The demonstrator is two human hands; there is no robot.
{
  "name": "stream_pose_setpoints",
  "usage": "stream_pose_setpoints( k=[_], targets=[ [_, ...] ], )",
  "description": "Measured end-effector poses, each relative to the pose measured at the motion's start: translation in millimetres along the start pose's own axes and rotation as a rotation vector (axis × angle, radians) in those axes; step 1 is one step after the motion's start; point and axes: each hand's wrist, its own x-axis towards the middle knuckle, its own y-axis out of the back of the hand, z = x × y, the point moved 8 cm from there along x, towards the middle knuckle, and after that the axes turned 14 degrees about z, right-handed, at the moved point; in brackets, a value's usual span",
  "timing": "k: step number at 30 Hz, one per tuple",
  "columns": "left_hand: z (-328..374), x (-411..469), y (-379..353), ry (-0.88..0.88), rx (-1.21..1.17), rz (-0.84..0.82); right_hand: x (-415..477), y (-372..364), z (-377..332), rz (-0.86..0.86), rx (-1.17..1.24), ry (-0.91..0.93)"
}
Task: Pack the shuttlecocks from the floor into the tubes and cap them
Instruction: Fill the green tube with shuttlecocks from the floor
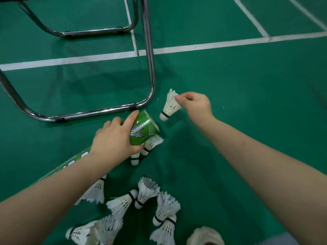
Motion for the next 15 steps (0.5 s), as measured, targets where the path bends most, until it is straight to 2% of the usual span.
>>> stream_pose_setpoints(
  k=[5,15],
  targets=[
    [22,-25,14,-0.024,-0.005,0.022,-46,22,-20,0.003,0.124,-0.038],
    [16,-76,58,0.077,-0.078,0.122,-131,6,-57,-0.179,0.237,-0.033]
  ],
)
